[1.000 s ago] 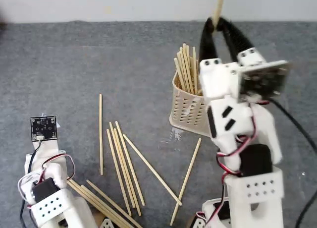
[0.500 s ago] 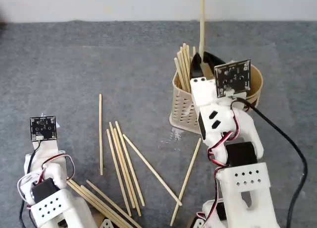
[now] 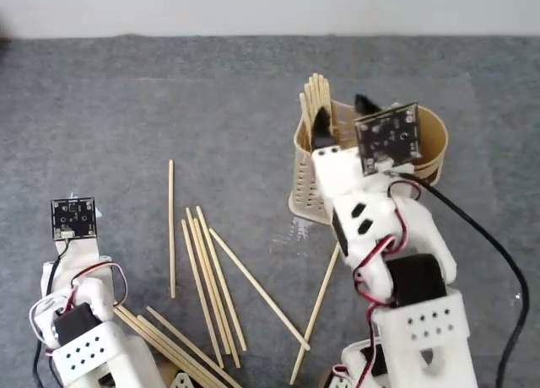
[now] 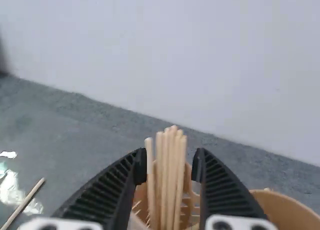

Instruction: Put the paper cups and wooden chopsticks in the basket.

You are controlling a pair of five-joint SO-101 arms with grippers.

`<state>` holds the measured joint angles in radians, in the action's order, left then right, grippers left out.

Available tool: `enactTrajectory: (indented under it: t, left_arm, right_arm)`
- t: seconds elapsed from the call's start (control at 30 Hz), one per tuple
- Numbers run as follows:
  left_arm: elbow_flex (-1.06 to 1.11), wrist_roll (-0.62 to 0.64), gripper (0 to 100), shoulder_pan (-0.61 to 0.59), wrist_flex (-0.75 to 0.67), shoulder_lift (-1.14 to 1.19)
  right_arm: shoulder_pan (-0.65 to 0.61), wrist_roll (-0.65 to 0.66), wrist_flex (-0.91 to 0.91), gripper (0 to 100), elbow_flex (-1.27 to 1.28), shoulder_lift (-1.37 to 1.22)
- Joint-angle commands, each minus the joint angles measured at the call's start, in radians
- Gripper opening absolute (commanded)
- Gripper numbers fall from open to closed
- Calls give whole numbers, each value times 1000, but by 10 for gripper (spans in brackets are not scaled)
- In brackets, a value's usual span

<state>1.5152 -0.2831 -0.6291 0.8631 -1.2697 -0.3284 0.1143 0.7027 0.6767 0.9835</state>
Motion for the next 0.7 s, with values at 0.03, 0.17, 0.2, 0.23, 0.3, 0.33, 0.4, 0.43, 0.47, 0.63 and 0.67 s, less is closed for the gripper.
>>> enactTrajectory:
  t: [0.03,0.17,0.2,0.23,0.3,0.33,0.4,0.43,0.47,0.63,0.67]
  left_arm:
    - [-35,-6,26,6,-20,-9]
    - [-35,-6,26,6,-20,-9]
    - [-35,-6,26,6,-20,-9]
    - [-35,-6,26,6,-20,-9]
    - [-35,-6,26,6,-20,-9]
    - [-35,-6,26,6,-20,-9]
    - [-35,-6,26,6,-20,-9]
    - [-35,-6,26,6,-20,-9]
    - [-35,-6,26,6,-20,-9]
    - [-35,-6,26,6,-20,-9]
    - [-35,-6,26,6,-20,-9]
  right_arm:
    - [-120,-8,252,118,-117,15]
    - [-211,-18,383,121,-115,-33]
    - [-226,-44,403,122,-115,-51]
    - [-239,-80,418,123,-115,-74]
    - [-272,-132,441,124,-115,-133]
    - [-289,-153,453,124,-115,-171]
    - [-328,-189,461,124,-115,-255]
    - [-348,-210,458,124,-115,-300]
    - [-366,-230,450,126,-115,-346]
    - [-443,-298,344,262,-117,-573]
    - [-456,-305,314,291,-118,-615]
